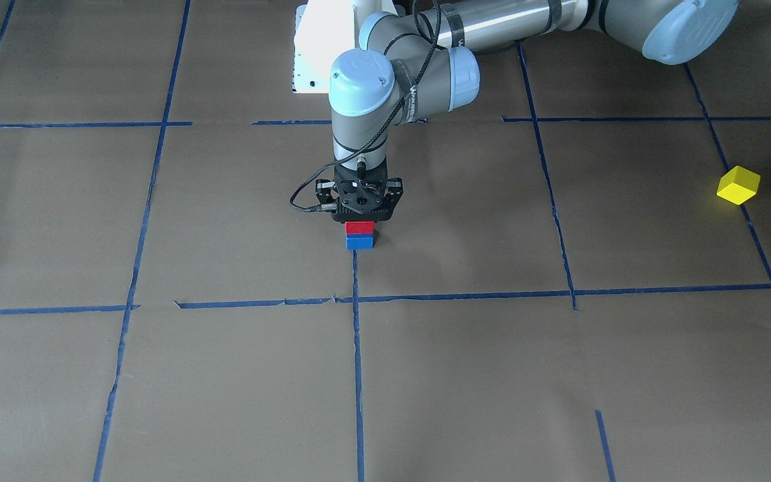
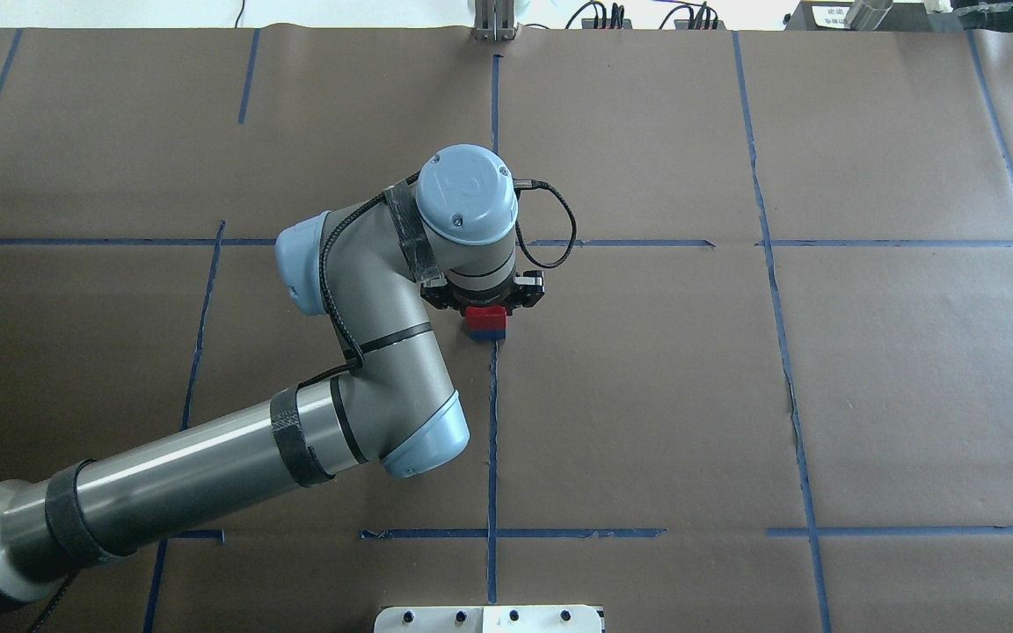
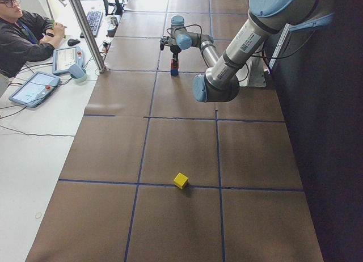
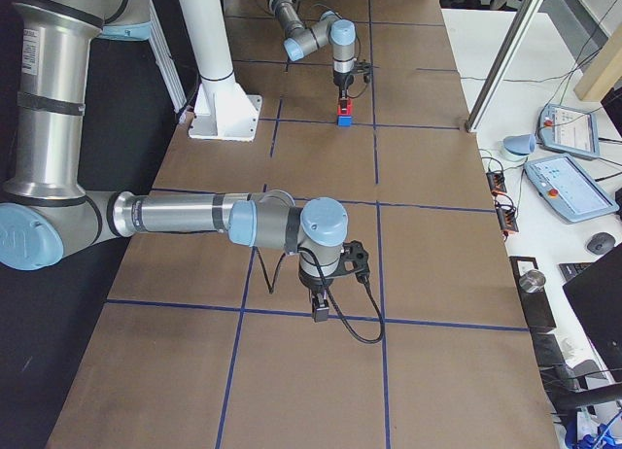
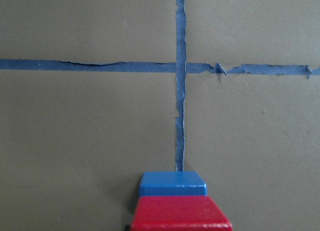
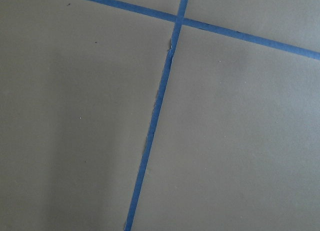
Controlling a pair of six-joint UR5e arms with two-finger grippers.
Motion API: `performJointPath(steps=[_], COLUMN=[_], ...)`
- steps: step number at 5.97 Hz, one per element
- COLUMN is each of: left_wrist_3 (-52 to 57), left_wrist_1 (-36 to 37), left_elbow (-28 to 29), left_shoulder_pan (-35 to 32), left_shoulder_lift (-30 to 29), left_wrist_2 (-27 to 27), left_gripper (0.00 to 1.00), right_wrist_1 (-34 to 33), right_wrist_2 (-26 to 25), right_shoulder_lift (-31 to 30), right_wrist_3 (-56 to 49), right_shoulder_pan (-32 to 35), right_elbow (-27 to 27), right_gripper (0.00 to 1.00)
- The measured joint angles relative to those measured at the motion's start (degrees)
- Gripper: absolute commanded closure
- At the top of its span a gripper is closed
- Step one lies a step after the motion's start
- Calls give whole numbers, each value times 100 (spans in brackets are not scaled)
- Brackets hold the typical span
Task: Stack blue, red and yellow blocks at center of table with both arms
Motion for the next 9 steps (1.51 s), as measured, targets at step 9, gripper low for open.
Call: performJointPath(steps=[9], left_wrist_3=[4173], left_wrist_1=[125], left_elbow=[-2992], left_shoulder_pan=[-2232], left_shoulder_lift=[3760], left_wrist_2=[-1709], left_gripper=[0], right_wrist_1=[7], right_wrist_2=[57], right_shoulder_lift=[14], right_wrist_3=[-8], right_shoulder_pan=[0], right_elbow=[-132], right_gripper=[0])
